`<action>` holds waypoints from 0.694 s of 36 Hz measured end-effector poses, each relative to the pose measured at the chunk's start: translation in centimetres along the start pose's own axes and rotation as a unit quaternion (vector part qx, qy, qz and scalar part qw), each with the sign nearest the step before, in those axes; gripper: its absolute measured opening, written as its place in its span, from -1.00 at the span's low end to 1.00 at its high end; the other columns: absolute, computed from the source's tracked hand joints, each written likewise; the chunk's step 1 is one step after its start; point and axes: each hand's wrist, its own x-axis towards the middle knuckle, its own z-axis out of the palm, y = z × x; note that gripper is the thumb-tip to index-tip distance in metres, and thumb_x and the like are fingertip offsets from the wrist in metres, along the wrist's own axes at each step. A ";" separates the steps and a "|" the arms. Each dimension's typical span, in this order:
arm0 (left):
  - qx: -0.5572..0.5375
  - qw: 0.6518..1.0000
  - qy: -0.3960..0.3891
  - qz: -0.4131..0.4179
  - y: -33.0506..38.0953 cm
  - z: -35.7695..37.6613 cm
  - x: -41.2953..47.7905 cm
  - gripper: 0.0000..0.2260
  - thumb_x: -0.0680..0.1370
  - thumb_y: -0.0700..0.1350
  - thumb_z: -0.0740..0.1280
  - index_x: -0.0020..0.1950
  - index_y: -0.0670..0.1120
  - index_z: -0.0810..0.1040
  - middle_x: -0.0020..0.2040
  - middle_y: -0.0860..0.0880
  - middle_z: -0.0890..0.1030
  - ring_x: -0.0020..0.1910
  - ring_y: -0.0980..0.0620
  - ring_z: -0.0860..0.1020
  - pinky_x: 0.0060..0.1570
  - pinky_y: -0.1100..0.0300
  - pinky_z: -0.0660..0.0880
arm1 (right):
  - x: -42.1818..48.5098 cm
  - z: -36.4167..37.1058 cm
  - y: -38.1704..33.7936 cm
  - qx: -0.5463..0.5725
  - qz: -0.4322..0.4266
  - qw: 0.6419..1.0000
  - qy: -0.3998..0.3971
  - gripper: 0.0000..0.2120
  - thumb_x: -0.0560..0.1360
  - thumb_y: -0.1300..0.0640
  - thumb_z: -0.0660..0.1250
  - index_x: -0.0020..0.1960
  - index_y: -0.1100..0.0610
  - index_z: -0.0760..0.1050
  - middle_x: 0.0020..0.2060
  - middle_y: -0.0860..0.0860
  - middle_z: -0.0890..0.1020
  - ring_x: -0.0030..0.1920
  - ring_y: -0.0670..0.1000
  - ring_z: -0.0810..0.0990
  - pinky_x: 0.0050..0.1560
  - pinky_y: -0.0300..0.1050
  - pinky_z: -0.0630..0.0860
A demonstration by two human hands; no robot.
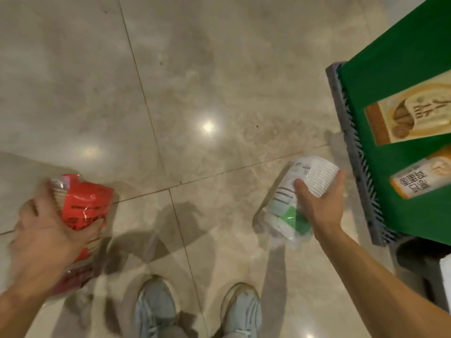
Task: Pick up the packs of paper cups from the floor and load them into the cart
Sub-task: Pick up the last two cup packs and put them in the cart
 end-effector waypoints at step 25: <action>-0.320 0.919 0.202 0.109 20.3 -54.6 -34.9 0.04 0.24 0.19 0.64 0.55 0.37 0.08 0.36 0.08 0.51 0.25 0.02 0.58 0.24 -0.11 0.53 | -38.1 -30.0 -52.7 0.003 -0.470 0.854 -0.223 0.07 0.40 -0.30 0.52 0.60 -0.42 -0.21 0.58 -0.33 0.04 0.59 -0.26 0.00 0.47 -0.28 0.04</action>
